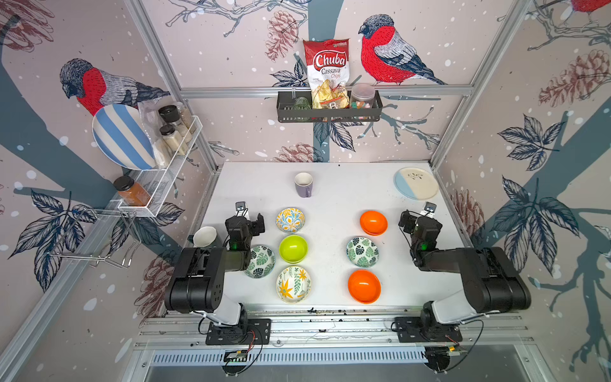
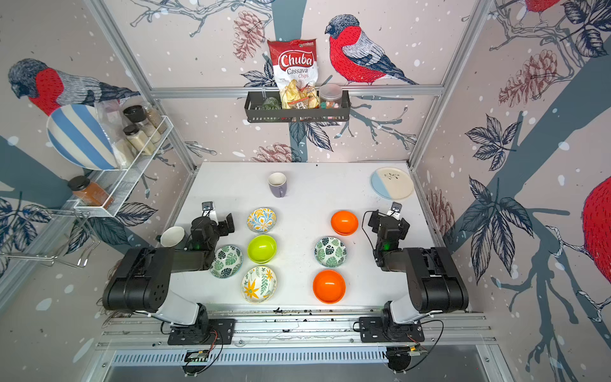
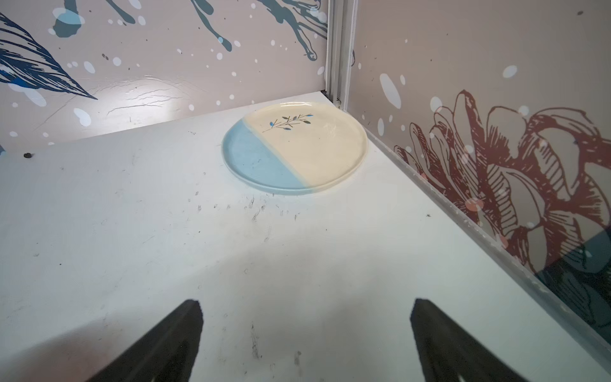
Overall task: Stack the bowls
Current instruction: Pick up the bowl from the center of the board.
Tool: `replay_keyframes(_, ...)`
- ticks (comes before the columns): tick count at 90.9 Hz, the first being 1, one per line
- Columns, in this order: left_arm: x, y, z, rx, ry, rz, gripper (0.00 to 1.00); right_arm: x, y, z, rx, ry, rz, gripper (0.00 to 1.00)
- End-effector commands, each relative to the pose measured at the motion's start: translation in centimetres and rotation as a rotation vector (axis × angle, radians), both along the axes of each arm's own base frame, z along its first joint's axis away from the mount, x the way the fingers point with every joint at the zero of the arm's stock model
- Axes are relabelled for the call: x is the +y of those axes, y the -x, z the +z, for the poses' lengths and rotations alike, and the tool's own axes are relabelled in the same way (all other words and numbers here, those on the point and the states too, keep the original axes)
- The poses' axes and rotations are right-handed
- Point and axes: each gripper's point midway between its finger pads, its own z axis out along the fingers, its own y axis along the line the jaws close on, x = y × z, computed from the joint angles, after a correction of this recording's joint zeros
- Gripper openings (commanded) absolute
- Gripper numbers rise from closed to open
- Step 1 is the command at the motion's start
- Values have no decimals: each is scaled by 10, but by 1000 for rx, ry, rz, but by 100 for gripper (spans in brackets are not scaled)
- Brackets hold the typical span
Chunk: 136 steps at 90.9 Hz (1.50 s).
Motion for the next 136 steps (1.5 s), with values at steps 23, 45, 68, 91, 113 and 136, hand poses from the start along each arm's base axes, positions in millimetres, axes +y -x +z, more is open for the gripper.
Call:
replay_keyframes(23,0,-3,6,-22,-4,-6,99,0,-1,4,-12,6,6,100)
replay_keyframes(45,0,-3,5,-20,-4,-6,99,0,-1,4,-11,5,7,100)
replay_keyframes(68,27,15,58,-57,-57,210,99,0,-1,23,2,86,-62,100)
replay_keyframes(91,33,46,80,-84,456,444,97,-16,7,130,55,-160,-355,100)
replay_keyframes(113,-1,83,70,267,594,375,79,64,22,153,131,-395,77,100)
replay_keyframes(136,-10,164,63,634,592,492,81,97,62,148,293,-300,159,100)
